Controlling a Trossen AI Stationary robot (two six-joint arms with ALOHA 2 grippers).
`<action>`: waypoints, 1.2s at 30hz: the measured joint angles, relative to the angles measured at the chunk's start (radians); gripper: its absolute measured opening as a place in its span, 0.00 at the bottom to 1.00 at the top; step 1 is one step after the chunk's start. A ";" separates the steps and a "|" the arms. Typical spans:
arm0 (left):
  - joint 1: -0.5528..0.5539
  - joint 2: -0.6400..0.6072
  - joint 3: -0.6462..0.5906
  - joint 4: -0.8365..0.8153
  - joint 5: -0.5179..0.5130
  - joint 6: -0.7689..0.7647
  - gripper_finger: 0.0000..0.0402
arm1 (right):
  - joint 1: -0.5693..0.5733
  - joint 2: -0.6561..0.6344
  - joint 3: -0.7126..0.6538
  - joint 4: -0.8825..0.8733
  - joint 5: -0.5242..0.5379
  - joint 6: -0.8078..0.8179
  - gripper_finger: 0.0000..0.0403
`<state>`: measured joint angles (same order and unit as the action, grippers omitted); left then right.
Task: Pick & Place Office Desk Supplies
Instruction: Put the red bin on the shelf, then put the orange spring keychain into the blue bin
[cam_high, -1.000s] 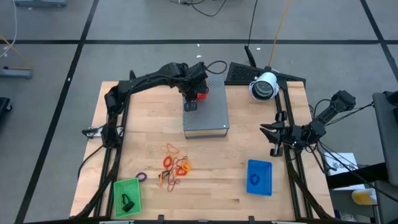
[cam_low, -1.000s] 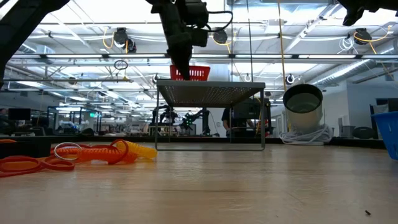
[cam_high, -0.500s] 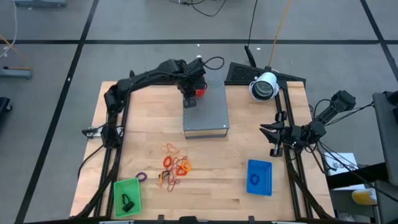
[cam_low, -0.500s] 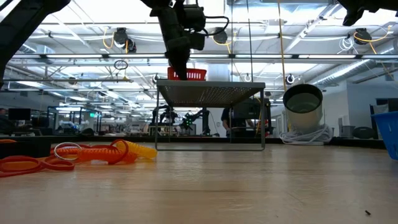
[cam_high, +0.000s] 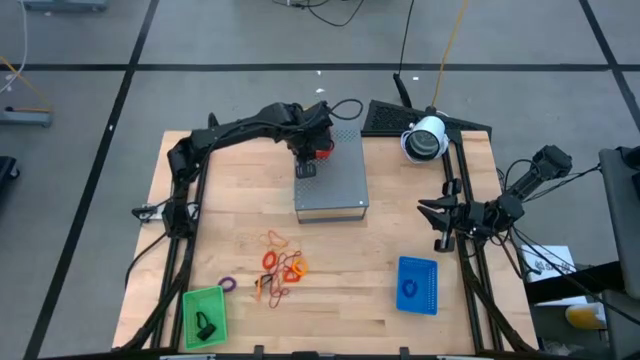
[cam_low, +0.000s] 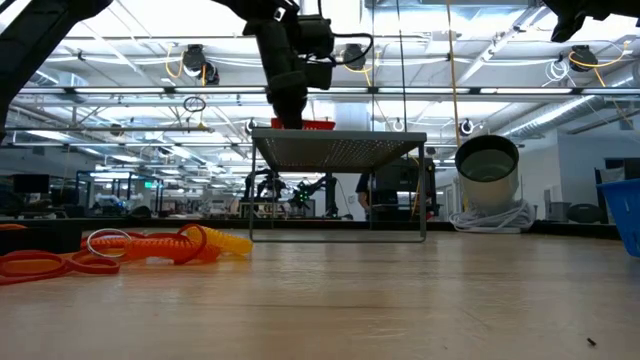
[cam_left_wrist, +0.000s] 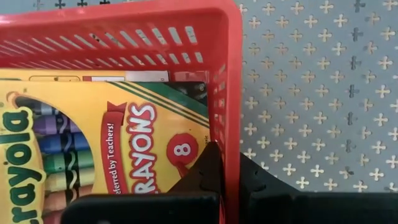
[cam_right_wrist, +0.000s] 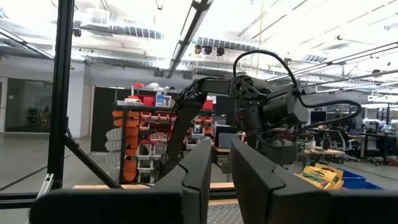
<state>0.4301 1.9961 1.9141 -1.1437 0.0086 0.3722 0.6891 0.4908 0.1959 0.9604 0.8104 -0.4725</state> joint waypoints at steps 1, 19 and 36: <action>0.000 0.000 0.000 -0.003 0.001 -0.005 0.00 | 0.000 0.000 0.000 0.000 0.000 0.000 0.12; -0.032 0.000 -0.002 -0.053 -0.114 -0.064 0.17 | 0.000 0.000 0.000 0.000 0.000 0.000 0.12; -0.084 0.000 -0.002 -0.057 -0.245 -0.080 0.42 | 0.000 0.000 0.000 0.001 -0.003 0.000 0.12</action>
<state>0.3464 1.9961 1.9125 -1.2011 -0.2368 0.2925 0.6891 0.4908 0.1959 0.9611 0.8075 -0.4726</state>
